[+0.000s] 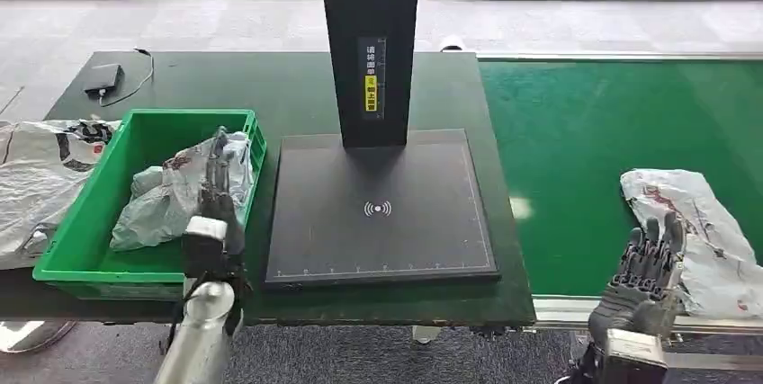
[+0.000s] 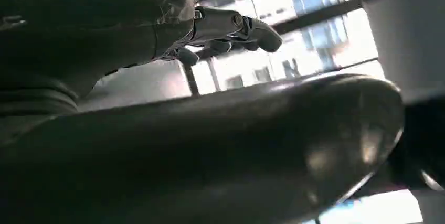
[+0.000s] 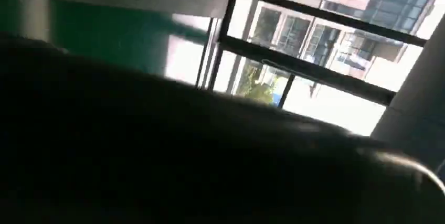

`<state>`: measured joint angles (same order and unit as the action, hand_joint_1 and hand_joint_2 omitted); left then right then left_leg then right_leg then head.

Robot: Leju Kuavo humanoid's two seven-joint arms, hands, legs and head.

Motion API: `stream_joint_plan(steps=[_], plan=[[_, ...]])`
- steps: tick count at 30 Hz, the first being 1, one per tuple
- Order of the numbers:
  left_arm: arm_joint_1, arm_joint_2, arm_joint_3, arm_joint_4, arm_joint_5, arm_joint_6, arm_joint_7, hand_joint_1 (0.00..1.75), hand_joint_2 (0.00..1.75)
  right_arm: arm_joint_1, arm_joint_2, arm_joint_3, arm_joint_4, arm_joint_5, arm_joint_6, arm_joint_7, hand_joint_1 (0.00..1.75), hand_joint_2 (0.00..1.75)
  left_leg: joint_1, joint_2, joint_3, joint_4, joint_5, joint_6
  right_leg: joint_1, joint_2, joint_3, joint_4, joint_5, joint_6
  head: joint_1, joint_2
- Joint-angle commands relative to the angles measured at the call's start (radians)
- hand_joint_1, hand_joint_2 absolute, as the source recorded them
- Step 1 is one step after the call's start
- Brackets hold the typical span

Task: Moved the parcel from conveyor to table for the left to box.

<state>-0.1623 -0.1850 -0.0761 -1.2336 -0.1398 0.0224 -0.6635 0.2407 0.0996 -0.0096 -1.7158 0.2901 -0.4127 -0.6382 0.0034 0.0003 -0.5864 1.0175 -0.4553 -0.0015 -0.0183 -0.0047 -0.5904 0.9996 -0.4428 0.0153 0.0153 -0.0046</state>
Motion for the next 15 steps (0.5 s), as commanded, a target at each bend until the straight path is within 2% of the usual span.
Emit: stream_joint_plan(steps=[1, 3, 4, 6, 7, 9, 12, 15], plan=[[0.216, 0.063, -0.251, -0.264, 0.052, -0.044, -0.035, 0.0, 0.0, -0.087, -0.056, -0.131, 0.337, 0.166, 0.094, 0.024, 0.0, 1.75, 0.002, 0.002, 0.003, -0.001, -0.002, 0.001, 0.002, 0.002, 0.003, -0.004, 0.0, 0.0, 0.0, 0.0], [0.265, 0.074, -0.246, -0.316, 0.058, -0.036, -0.035, 0.0, 0.0, -0.151, -0.059, -0.126, 0.435, 0.244, 0.071, 0.061, 0.0, 1.75, 0.001, 0.004, 0.005, -0.004, -0.003, 0.001, 0.002, 0.005, 0.004, -0.006, 0.0, -0.001, 0.0, 0.0], [0.301, 0.075, -0.238, -0.346, 0.056, -0.022, -0.035, 0.0, 0.0, -0.228, -0.06, -0.119, 0.55, 0.332, 0.041, 0.111, 0.0, 1.75, 0.001, 0.007, 0.004, -0.002, -0.003, 0.001, 0.002, 0.008, 0.002, -0.004, 0.0, 0.001, 0.0, 0.0], [0.314, 0.078, -0.239, -0.36, 0.055, -0.022, -0.035, 0.0, 0.0, -0.269, -0.058, -0.117, 0.604, 0.34, 0.032, 0.11, 0.0, 1.75, 0.002, 0.011, 0.006, -0.006, -0.004, 0.0, 0.002, 0.012, 0.004, -0.007, 0.001, 0.0, 0.0, 0.0], [0.318, 0.071, -0.232, -0.362, 0.062, -0.023, -0.035, 0.0, 0.0, -0.309, -0.058, -0.117, 0.663, 0.357, 0.04, 0.133, 0.0, 1.75, 0.001, 0.01, 0.002, -0.003, -0.004, -0.001, 0.002, 0.01, 0.002, -0.004, 0.0, -0.001, 0.0, 0.0], [0.323, 0.062, -0.225, -0.36, 0.045, -0.007, -0.035, 0.0, 0.0, -0.39, -0.069, -0.121, 0.798, 0.4, 0.039, 0.168, 0.0, 1.75, 0.002, 0.01, 0.005, -0.005, -0.003, -0.001, 0.002, 0.011, 0.002, -0.006, 0.001, -0.001, 0.0, 0.0], [0.332, 0.065, -0.232, -0.365, 0.024, 0.003, -0.035, 0.0, 0.0, -0.43, -0.08, -0.154, 0.887, 0.392, 0.038, 0.148, 0.0, 1.75, 0.002, 0.009, 0.004, -0.004, -0.002, 0.0, 0.002, 0.008, 0.003, -0.005, 0.0, -0.001, 0.0, 0.0], [0.339, 0.065, -0.236, -0.382, 0.01, -0.005, -0.035, 0.0, 0.0, -0.461, -0.102, -0.198, 0.983, 0.414, 0.028, 0.186, 0.0, 1.75, 0.001, 0.004, 0.004, -0.004, -0.002, 0.0, 0.001, 0.004, 0.003, -0.004, -0.001, -0.001, 0.0, 0.0]])
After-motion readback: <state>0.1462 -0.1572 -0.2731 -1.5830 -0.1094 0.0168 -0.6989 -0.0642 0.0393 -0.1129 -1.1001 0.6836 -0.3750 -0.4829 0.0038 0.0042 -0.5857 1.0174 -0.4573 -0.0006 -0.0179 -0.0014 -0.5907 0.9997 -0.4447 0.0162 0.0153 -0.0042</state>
